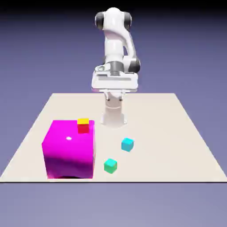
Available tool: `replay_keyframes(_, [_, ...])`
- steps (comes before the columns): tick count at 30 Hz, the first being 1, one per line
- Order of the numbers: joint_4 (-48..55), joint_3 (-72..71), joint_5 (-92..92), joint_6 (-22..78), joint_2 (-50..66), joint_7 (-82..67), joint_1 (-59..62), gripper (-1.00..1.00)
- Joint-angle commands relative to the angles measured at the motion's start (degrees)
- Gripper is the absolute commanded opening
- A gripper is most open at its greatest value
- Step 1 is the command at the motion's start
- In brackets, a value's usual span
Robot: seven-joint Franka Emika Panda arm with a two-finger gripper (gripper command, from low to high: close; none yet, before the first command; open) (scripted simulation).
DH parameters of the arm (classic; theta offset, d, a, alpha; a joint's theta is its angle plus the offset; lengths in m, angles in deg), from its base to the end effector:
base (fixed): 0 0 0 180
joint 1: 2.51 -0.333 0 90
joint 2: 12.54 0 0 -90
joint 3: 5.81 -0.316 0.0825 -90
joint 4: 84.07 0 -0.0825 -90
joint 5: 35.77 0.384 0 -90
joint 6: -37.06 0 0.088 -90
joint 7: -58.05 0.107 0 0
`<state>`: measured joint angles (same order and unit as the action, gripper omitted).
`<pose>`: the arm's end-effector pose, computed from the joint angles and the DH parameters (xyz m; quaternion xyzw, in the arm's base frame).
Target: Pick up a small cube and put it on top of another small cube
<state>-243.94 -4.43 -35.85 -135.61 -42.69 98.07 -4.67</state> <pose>0.3980 0.0054 0.4473 -0.8765 0.3126 -0.3410 0.1331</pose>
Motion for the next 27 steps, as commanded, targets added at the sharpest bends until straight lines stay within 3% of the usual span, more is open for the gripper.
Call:
replay_keyframes(1, [0.94, 1.15, -0.06, 1.11, 2.08, -2.02, -1.22, 0.00])
replay_keyframes(23, [21.57, 26.32, -1.46, 25.46, 47.75, -46.41, -27.97, 0.00])
replay_keyframes(27, [22.00, 24.13, 0.55, 21.80, 52.02, -47.83, -25.89, 0.00])
